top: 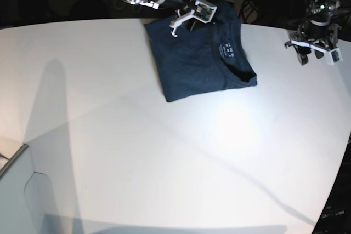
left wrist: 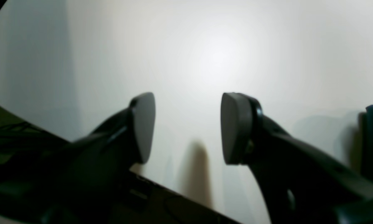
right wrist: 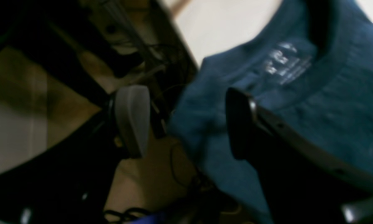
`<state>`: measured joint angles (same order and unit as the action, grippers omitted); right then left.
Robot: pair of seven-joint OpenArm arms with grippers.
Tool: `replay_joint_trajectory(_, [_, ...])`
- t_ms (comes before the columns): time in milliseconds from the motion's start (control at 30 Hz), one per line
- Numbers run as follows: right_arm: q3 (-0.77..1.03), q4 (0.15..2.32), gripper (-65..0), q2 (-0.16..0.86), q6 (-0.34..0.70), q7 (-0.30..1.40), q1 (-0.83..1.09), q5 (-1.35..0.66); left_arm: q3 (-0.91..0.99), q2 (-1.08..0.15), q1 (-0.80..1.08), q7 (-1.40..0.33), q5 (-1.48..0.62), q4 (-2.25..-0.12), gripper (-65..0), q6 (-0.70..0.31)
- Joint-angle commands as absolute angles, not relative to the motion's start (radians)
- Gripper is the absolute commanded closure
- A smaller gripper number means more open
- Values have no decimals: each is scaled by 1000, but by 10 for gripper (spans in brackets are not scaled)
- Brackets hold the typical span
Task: Layout the t-shirt on the table in an organized manner, then fold the t-shirt properly
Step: 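Release the folded end with the right gripper and raise it, then grasp the folded shirt's sides with both grippers and square it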
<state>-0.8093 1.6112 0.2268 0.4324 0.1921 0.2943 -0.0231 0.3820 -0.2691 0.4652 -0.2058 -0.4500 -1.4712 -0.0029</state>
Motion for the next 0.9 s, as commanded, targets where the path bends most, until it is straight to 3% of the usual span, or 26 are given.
replay_joint_trajectory(0, [-819, 1643, -384, 243, 452, 177, 306, -28, 390, -285, 466, -182, -450, -1489, -327, -1])
replay_joint_trajectory(133, [-803, 1705, -384, 266, 449, 177, 294, -28, 390, -285, 466, -182, -450, -1489, -327, -1])
replay_joint_trajectory(300, [-621, 1701, -385, 220, 447, 177, 294, -28, 390, -280, 472, -182, -450, -1489, -327, -1])
replay_joint_trajectory(500, [-423, 1573, -385, 131, 447, 177, 242, -28, 381, -265, 475, -182, -450, -1489, -327, -1])
replay_joint_trajectory(700, [-398, 1382, -385, 130, 447, 177, 148, -28, 378, -249, 475, -182, -450, -1503, -328, -1])
replay_joint_trajectory(867, [-269, 1297, -385, 119, 447, 177, 117, -28, 337, -243, 475, -182, -450, -1503, -328, -1])
